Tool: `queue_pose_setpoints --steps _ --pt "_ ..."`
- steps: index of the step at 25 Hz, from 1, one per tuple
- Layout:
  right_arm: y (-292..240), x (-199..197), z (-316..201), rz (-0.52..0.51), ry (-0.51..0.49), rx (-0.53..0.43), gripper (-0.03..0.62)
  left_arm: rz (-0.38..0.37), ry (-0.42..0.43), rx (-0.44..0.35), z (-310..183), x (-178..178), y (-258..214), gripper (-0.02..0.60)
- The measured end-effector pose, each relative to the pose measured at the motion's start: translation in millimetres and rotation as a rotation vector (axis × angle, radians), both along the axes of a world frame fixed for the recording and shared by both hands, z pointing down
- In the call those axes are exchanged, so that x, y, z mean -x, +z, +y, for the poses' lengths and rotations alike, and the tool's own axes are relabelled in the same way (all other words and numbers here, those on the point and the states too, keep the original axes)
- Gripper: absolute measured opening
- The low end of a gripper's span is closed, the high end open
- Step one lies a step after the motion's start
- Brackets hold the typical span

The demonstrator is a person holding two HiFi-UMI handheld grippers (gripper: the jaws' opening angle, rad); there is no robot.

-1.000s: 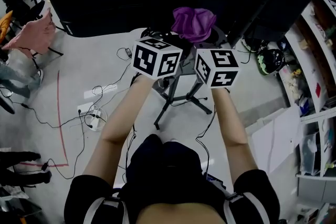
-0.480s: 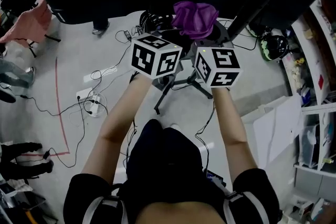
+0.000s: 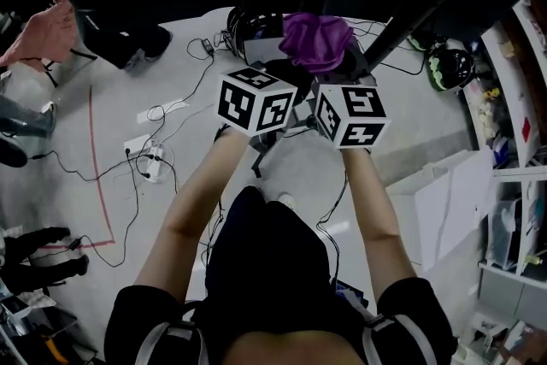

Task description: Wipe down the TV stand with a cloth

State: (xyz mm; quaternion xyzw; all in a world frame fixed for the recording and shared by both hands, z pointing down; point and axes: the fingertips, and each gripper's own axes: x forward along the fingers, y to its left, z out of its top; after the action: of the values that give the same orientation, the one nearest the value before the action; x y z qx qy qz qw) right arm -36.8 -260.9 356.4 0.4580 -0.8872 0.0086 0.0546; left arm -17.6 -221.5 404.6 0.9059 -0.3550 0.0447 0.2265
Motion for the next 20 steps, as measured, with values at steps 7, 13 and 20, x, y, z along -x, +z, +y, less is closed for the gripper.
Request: queue_pose_setpoints --steps 7,13,20 --pt "26.4 -2.3 -0.6 -0.001 0.011 0.035 0.064 0.015 -0.001 0.067 1.4 2.1 29.0 0.006" --pt "62.7 -4.1 -0.8 0.01 0.019 0.1 0.064 -0.01 0.004 0.11 4.5 1.4 59.1 0.006" --pt "99.8 -6.2 -0.4 0.021 0.027 0.161 0.064 -0.012 0.012 0.178 8.0 -4.6 93.5 0.006"
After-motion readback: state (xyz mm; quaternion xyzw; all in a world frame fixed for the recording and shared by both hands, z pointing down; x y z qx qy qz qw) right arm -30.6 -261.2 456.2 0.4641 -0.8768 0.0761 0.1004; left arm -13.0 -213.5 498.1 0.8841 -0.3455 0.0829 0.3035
